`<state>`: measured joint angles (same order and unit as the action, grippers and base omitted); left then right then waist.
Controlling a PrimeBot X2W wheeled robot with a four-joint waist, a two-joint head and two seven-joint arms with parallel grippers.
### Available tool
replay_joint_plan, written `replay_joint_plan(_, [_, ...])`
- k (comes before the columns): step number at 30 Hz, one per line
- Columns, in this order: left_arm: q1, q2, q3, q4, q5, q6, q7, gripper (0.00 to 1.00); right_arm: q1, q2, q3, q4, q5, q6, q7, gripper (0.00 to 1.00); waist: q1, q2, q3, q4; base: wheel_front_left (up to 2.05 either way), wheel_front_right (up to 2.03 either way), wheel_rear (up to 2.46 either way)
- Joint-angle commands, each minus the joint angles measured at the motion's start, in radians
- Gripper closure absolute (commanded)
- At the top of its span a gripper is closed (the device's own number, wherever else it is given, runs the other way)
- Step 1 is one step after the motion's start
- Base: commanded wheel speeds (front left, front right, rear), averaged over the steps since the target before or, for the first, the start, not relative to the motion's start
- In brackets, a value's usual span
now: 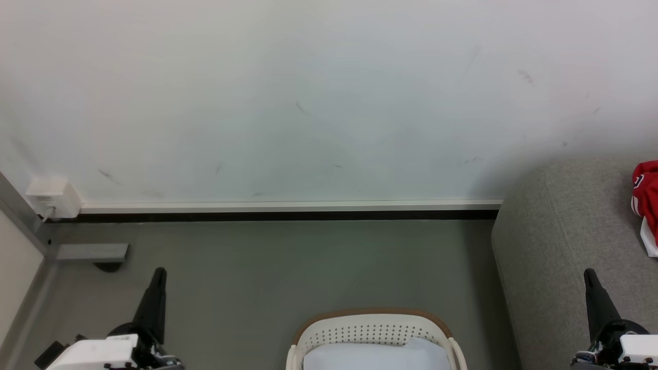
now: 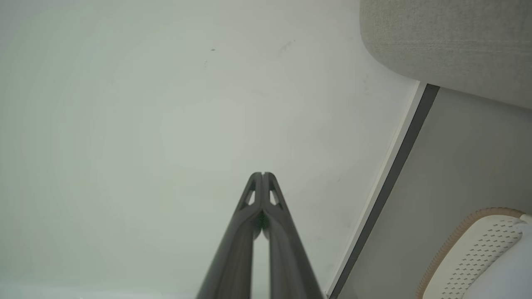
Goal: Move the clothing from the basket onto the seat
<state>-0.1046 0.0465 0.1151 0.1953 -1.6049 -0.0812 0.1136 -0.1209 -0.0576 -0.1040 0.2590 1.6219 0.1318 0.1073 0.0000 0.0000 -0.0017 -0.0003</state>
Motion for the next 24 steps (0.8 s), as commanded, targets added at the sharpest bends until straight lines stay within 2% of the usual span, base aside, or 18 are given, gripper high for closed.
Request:
replay_joint_plan(1, [-0.007, 0.007, 0.003, -0.003, -0.013, 0.001, 0.004, 1.0, -0.008, -0.005, 0.001, -0.004, 0.003, -0.002, -0.002, 1.0, 0.0, 0.0, 0.0, 0.0, 0.0, 0.0, 0.0])
replay_joint_plan(24, [-0.007, 0.007, 0.003, -0.003, -0.013, 0.001, 0.004, 1.0, -0.007, -0.008, 0.004, -0.004, 0.006, -0.002, -0.005, 1.0, 0.0, 0.0, 0.0, 0.0, 0.0, 0.0, 0.0])
